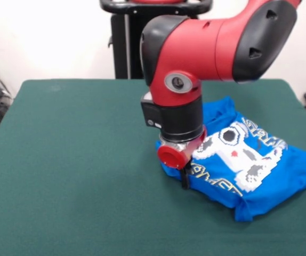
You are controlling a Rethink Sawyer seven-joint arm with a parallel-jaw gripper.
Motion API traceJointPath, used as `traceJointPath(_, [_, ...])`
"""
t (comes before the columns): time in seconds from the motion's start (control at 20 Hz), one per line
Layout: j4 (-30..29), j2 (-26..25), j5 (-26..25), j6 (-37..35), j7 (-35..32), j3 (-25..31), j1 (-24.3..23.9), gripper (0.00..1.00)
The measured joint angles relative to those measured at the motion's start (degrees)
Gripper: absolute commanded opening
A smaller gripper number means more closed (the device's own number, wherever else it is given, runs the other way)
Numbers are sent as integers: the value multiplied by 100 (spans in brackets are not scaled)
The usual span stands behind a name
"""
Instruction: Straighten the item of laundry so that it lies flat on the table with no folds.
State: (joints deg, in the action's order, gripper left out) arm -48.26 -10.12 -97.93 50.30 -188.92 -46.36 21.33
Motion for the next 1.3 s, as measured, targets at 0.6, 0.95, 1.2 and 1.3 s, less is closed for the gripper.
traceJointPath(0.6, [-1,15,-6,0,0,-82,-467,0])
traceJointPath(0.95, [-2,77,-66,0,0,-141,-662,0])
traceJointPath(1.2, [-1,197,-153,1,0,-141,-805,0])
traceJointPath(1.3, [1,257,-201,0,0,-141,-894,0])
